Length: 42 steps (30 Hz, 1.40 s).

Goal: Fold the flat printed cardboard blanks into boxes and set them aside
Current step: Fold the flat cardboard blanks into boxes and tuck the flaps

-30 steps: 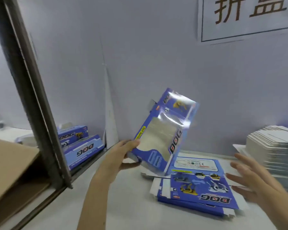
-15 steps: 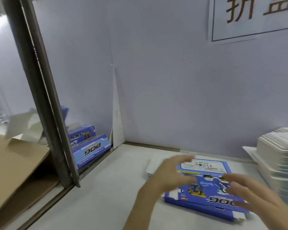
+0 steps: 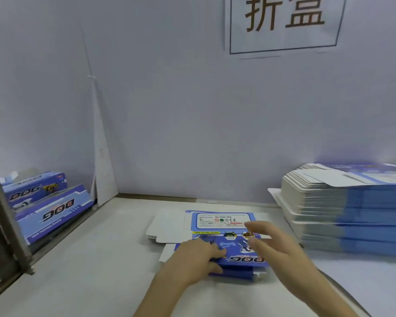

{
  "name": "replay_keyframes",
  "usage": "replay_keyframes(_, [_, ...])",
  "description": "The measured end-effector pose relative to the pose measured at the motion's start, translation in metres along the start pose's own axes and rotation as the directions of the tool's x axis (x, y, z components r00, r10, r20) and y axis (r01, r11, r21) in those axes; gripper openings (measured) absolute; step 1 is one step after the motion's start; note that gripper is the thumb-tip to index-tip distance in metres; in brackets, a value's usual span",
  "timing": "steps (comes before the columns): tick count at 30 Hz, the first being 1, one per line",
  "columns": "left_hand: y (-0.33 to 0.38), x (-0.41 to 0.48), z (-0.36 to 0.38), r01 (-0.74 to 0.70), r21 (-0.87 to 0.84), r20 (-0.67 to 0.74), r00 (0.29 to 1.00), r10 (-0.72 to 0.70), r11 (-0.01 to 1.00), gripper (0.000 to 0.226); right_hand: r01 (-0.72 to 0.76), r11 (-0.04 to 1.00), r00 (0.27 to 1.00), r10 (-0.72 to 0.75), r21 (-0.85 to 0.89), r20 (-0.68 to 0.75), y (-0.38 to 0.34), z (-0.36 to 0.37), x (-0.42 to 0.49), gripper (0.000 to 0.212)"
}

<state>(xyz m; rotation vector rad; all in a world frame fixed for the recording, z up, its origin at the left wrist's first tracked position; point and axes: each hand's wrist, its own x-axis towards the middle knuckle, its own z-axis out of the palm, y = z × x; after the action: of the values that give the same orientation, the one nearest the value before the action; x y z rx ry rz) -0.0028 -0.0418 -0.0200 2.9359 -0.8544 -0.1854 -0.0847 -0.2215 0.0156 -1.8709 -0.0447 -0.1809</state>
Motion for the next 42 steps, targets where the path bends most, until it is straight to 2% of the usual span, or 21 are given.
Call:
replay_keyframes(2, [-0.005,-0.008,-0.012,0.018,-0.135,-0.052,0.998,-0.025,0.991,0.038,0.057,0.998,0.997,-0.055,0.03,-0.055,-0.002,-0.005,0.0,0.027])
replay_keyframes(3, [-0.009,-0.013,-0.02,0.005,-0.158,-0.131,0.991,-0.026,0.987,0.035,0.102,0.994,0.99,-0.098,0.038,-0.103,-0.004,-0.008,0.0,0.029])
replay_keyframes(5, [-0.018,-0.028,-0.042,-0.005,-0.113,-0.419,0.907,-0.043,0.994,0.033,0.216,0.976,0.949,-0.204,0.026,-0.242,-0.009,-0.014,-0.001,0.036])
replay_keyframes(7, [-0.025,-0.041,-0.064,-0.013,-0.001,-0.736,0.676,0.008,1.0,0.03,0.32,0.947,0.872,-0.279,0.035,-0.403,-0.013,-0.022,-0.002,0.046])
replay_keyframes(9, [-0.026,-0.052,-0.074,-0.05,0.017,-0.904,0.426,0.036,0.999,0.026,0.363,0.932,0.825,-0.313,0.017,-0.471,-0.015,-0.029,-0.002,0.051])
replay_keyframes(10, [-0.023,-0.055,-0.076,-0.13,-0.087,-0.934,0.355,-0.036,0.988,0.023,0.368,0.93,0.825,-0.325,0.003,-0.462,-0.015,-0.031,-0.001,0.052])
replay_keyframes(11, [-0.019,-0.056,-0.078,-0.261,-0.249,-0.93,0.332,-0.156,0.933,0.019,0.364,0.931,0.836,-0.324,0.007,-0.443,-0.015,-0.032,0.0,0.053])
replay_keyframes(13, [-0.008,-0.054,-0.077,-0.513,-0.521,-0.848,0.402,-0.345,0.682,0.014,0.341,0.939,0.867,-0.293,0.051,-0.402,-0.014,-0.032,0.002,0.052])
replay_keyframes(14, [-0.001,-0.053,-0.077,-0.583,-0.582,-0.812,0.445,-0.377,0.567,0.019,0.326,0.943,0.884,-0.278,0.07,-0.376,-0.013,-0.031,0.003,0.05])
replay_keyframes(16, [0.011,-0.05,-0.077,-0.634,-0.643,-0.766,0.523,-0.374,0.43,0.033,0.315,0.944,0.915,-0.274,0.098,-0.296,-0.013,-0.029,0.003,0.044])
replay_keyframes(19, [0.028,-0.044,-0.071,-0.625,-0.681,-0.732,0.592,-0.338,0.38,0.046,0.332,0.922,0.922,-0.272,0.2,-0.274,-0.014,-0.031,0.001,0.038])
replay_keyframes(22, [0.038,-0.039,-0.065,-0.565,-0.742,-0.667,0.673,-0.319,0.36,0.063,0.32,0.905,0.924,-0.234,0.279,-0.302,-0.016,-0.037,0.001,0.046])
replay_keyframes(25, [0.046,-0.036,-0.061,-0.479,-0.81,-0.576,0.76,-0.302,0.338,0.08,0.31,0.935,0.915,-0.244,0.172,-0.32,-0.017,-0.037,0.0,0.061])
replay_keyframes(28, [0.049,-0.036,-0.061,-0.418,-0.854,-0.505,0.81,-0.3,0.309,0.089,0.33,0.935,0.903,-0.273,0.131,-0.331,-0.017,-0.036,0.0,0.064])
replay_keyframes(31, [0.05,-0.036,-0.056,-0.353,-0.902,-0.41,0.88,-0.239,0.248,0.131,0.326,0.931,0.922,-0.274,0.164,-0.272,-0.017,-0.03,0.0,0.058])
replay_keyframes(32, [0.055,-0.037,-0.053,-0.32,-0.925,-0.359,0.911,-0.2,0.202,0.133,0.318,0.934,0.931,-0.276,0.162,-0.239,-0.016,-0.025,-0.001,0.057])
replay_keyframes(34, [0.066,-0.037,-0.046,-0.262,-0.961,-0.272,0.955,-0.118,0.094,0.112,0.323,0.938,0.936,-0.296,0.13,-0.189,-0.016,-0.016,-0.002,0.06])
replay_keyframes(36, [0.071,-0.038,-0.042,-0.218,-0.976,-0.216,0.974,-0.061,-0.019,0.072,0.321,0.94,0.941,-0.301,0.119,-0.157,-0.015,-0.017,0.0,0.061])
replay_keyframes(38, [0.065,-0.038,-0.043,-0.194,-0.974,-0.185,0.979,-0.081,-0.118,0.048,0.287,0.95,0.951,-0.267,0.12,-0.155,-0.018,-0.028,0.001,0.058])
replay_keyframes(40, [0.054,-0.038,-0.047,-0.181,-0.96,-0.157,0.98,-0.124,-0.214,0.041,0.253,0.943,0.959,-0.216,0.217,-0.181,-0.021,-0.043,0.002,0.068])
replay_keyframes(42, [0.043,-0.039,-0.05,-0.19,-0.954,-0.163,0.978,-0.129,-0.233,0.041,0.162,0.939,0.98,-0.117,0.302,-0.16,-0.022,-0.053,0.002,0.096])
